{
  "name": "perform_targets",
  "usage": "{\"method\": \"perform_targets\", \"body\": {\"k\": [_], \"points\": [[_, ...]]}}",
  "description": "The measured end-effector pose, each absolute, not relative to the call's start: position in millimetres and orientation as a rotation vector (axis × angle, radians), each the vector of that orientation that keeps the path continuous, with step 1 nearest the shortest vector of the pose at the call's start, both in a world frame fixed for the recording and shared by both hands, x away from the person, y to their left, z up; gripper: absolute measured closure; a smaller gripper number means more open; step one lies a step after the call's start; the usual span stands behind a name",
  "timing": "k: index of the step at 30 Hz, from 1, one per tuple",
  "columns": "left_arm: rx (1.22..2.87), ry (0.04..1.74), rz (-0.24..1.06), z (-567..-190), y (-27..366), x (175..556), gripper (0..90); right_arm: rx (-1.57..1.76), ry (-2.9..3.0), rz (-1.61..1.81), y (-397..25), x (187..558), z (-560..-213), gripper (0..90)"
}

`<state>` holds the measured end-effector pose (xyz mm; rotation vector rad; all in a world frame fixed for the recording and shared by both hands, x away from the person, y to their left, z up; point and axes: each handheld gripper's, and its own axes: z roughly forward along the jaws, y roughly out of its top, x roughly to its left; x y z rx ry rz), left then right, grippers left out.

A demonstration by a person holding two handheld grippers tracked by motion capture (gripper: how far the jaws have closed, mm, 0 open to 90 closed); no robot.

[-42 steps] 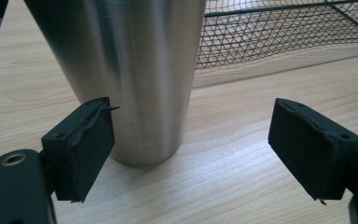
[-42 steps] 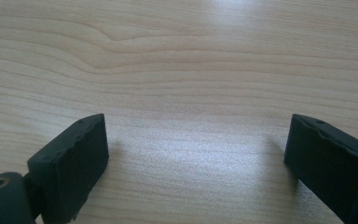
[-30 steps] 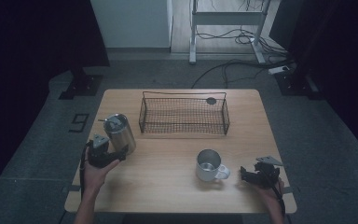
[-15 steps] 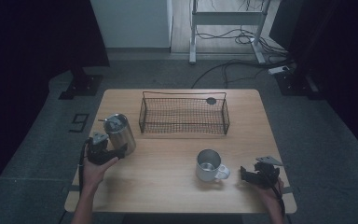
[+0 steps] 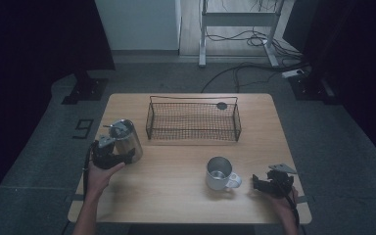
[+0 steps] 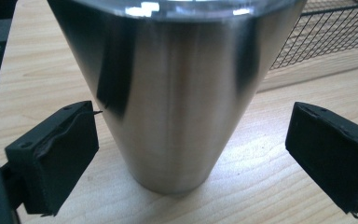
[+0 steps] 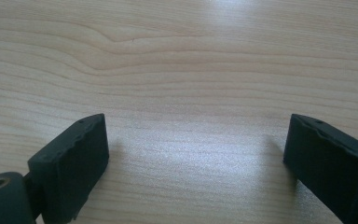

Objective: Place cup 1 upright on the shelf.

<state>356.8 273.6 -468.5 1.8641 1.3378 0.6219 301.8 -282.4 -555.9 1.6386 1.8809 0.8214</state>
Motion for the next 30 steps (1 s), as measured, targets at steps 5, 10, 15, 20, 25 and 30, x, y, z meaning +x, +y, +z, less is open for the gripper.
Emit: {"method": "perform_targets", "body": {"k": [5,10,15,20,25,30], "points": [[1.866,1.351,0.634,-468,273,363,2.0,1.638,1.881,0.821,-282,302,-556,6.3],[1.872,1.348,0.632,-467,271,367,1.7,1.639,1.881,0.821,-282,302,-556,6.3],[1.877,1.361,0.637,-465,271,373,1.8,1.64,1.878,0.823,-282,303,-556,6.4],[1.882,1.36,0.647,-464,269,378,1.8,1.641,1.878,0.823,-282,303,-556,6.3],[1.879,1.373,0.647,-463,268,385,2.0,1.641,1.879,0.824,-282,303,-556,6.4],[1.873,1.362,0.647,-465,268,389,1.7,1.641,1.878,0.824,-282,303,-556,6.4]]}}
